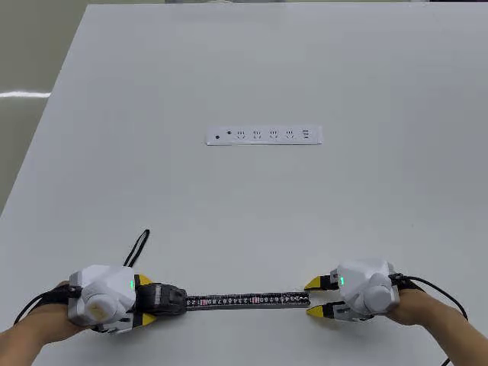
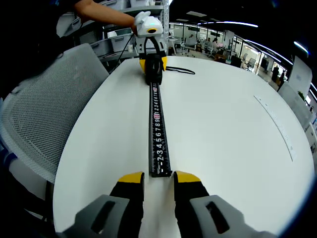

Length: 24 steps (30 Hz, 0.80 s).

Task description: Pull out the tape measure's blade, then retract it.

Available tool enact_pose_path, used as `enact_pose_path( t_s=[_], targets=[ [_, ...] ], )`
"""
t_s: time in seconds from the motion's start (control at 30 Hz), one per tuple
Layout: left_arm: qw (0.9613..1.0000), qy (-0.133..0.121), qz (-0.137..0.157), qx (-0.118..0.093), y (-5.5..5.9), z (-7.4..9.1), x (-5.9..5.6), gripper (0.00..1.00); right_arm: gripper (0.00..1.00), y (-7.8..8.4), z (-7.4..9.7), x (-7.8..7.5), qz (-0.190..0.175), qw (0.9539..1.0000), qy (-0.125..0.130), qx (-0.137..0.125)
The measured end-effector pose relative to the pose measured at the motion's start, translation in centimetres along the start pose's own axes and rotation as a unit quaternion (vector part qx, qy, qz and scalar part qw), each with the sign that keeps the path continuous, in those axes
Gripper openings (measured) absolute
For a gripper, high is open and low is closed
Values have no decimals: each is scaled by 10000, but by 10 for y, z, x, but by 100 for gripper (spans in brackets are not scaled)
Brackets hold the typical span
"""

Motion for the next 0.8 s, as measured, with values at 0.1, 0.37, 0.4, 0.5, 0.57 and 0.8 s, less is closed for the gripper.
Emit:
enact_pose_path(
  t_s=[0.1, 0.37, 0.4, 0.5, 0.57, 0.8],
  targets=[
    [10000, -18, 22, -13, -1, 1, -1, 33, 23, 0, 1, 0, -44, 10000, 41, -9],
    [9998, -7, 215, -43, -1, 4, -4, 38, 31, -4, 9, 6, -188, 9997, 162, -57],
    [9997, -9, 241, -43, -1, 5, -4, 38, 32, -6, 11, 7, -198, 9996, 177, -69],
    [9995, -66, 294, -40, 3, 8, -4, 42, 35, -7, 14, 9, -251, 9994, 228, -87],
    [9993, -122, 343, -66, 4, 12, -3, 44, 37, -8, 16, 10, -279, 9992, 273, -79],
    [9962, -317, 757, -299, 5, 26, -4, 48, 49, -12, 21, 15, -581, 9972, 450, -133]
  ],
)
Point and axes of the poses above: the centre of the closed fingertips' face, and the gripper's own axes: z roughly backward along the fingers, x roughly to its left, y roughly out of its underside, the point moved 4 cm from there along z, roughly backward along the fingers, and after that the axes turned 1 degree about -z, right-handed, at the moved point
